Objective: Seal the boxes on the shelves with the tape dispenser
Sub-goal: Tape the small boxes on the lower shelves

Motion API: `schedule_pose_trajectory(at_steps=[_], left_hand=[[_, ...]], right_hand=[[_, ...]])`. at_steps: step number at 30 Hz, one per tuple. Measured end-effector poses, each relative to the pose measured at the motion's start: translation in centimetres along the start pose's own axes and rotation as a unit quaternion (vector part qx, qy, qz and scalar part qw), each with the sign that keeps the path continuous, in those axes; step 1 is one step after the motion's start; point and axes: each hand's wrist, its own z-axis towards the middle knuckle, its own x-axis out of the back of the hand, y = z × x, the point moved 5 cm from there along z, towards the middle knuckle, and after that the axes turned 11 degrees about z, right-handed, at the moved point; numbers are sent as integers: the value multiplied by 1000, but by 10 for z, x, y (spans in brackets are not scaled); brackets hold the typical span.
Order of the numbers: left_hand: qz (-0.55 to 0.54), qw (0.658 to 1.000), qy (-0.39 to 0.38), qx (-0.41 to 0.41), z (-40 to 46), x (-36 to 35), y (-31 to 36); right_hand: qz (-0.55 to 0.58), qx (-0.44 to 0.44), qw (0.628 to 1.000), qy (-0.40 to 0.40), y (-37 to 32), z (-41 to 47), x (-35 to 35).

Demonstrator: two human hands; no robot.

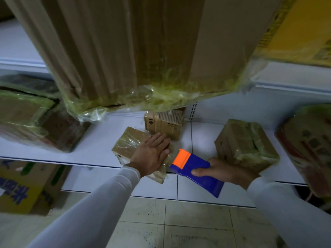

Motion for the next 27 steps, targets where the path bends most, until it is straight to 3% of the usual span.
schedule_pose_trajectory(at_steps=[6, 10, 14, 18, 25, 27], left_hand=[[-31, 1000, -1, -1, 8, 0, -4], [-19, 1000, -4, 1, 6, 0, -3], [-10, 1000, -20, 0, 6, -2, -1], [-8, 1000, -29, 7, 6, 1, 0], [31, 987, -103, 120, 18, -3, 22], [41, 989, -97, 105, 24, -3, 24]], right_hand=[[-9, 13, 1000, 6, 17, -32, 18], [-28, -27, 998, 45, 22, -24, 10], [-107, -28, 990, 92, 10, 4, -12], [-283, -34, 946, 152, 17, 13, -31], [-200, -31, 950, 236, 36, -8, -19], [-179, -16, 954, 240, 41, -15, -12]])
